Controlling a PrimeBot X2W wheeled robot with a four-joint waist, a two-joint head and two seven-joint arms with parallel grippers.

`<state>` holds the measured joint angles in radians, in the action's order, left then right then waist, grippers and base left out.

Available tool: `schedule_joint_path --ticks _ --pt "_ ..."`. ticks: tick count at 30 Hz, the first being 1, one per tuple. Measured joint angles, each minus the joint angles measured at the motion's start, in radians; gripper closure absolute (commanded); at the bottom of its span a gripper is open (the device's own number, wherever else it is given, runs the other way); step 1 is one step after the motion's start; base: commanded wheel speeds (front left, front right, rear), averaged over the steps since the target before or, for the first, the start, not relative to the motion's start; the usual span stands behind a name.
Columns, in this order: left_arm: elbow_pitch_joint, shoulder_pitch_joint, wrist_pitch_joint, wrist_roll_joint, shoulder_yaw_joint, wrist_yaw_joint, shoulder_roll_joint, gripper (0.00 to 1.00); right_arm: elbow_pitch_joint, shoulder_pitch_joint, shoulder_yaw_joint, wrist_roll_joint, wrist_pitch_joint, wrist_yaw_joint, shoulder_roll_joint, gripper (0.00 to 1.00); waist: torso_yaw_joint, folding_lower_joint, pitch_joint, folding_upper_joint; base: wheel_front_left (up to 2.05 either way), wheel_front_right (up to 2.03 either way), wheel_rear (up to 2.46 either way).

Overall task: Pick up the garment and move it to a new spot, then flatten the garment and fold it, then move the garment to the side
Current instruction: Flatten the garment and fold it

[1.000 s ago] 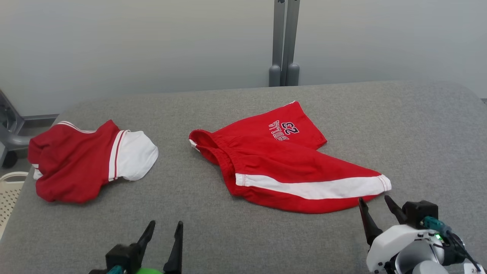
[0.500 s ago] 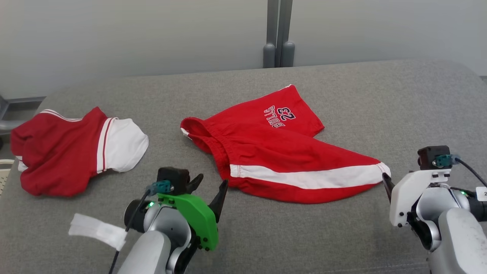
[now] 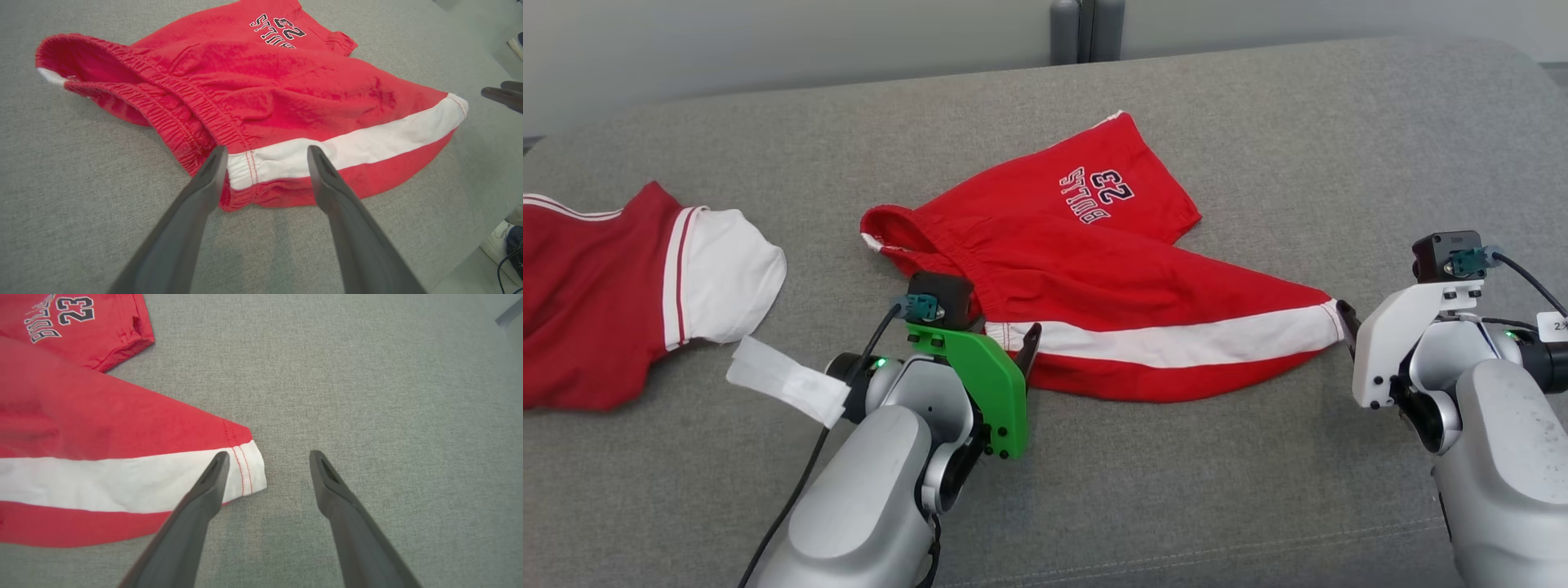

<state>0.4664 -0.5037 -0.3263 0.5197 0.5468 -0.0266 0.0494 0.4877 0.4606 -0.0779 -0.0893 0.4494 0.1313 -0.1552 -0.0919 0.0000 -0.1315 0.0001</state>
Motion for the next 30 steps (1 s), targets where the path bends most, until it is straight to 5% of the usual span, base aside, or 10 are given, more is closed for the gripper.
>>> schedule_joint_path --ticks 4,7,11,18,20,24,26,27,30 --pt "0.016 -0.026 -0.003 0.018 0.026 -0.021 0.000 0.00 0.053 0.033 0.009 -0.007 -0.021 0.000 -0.012 0.00 -0.008 0.0000 -0.034 0.0000 0.00 0.00 0.00" --pt "0.031 -0.035 -0.005 0.024 0.036 -0.036 -0.001 0.09 0.089 0.053 0.017 -0.014 -0.038 0.000 -0.017 0.00 -0.010 0.0000 -0.053 0.0000 0.00 0.00 0.00" --pt "0.050 -0.043 -0.003 0.026 0.039 -0.060 0.000 0.02 0.123 0.072 0.026 -0.027 -0.052 0.000 -0.018 0.00 -0.004 0.0000 -0.065 0.0000 0.00 0.00 0.00" --pt "0.072 -0.044 -0.002 0.034 0.024 -0.099 0.001 0.08 0.169 0.084 0.053 -0.052 -0.065 0.000 -0.018 0.00 0.008 0.0000 -0.079 -0.0001 0.00 0.00 0.00" --pt "0.073 -0.044 -0.008 0.036 0.025 -0.105 0.004 0.18 0.178 0.088 0.060 -0.062 -0.070 0.000 -0.019 0.00 0.010 0.0000 -0.083 0.0000 0.00 0.00 0.00" --pt "0.069 -0.044 -0.026 0.049 0.033 -0.093 0.003 0.67 0.202 0.095 0.072 -0.073 -0.074 0.000 -0.018 0.00 0.012 0.0001 -0.089 0.0000 0.00 0.00 0.00" --pt "0.069 -0.044 -0.036 0.053 0.036 -0.088 0.003 0.86 0.215 0.097 0.077 -0.084 -0.074 0.000 -0.016 0.14 0.012 0.0000 -0.092 0.0000 0.00 0.00 0.00" --pt "0.068 -0.044 -0.040 0.056 0.038 -0.088 0.004 0.98 0.218 0.098 0.080 -0.085 -0.074 0.000 -0.016 0.30 0.012 0.0000 -0.092 0.0000 0.00 0.00 0.00" --pt "0.066 -0.043 -0.048 0.060 0.043 -0.087 0.004 1.00 0.226 0.102 0.087 -0.093 -0.082 0.000 -0.016 0.88 0.012 0.0000 -0.092 0.0000 0.00 0.00 0.00"
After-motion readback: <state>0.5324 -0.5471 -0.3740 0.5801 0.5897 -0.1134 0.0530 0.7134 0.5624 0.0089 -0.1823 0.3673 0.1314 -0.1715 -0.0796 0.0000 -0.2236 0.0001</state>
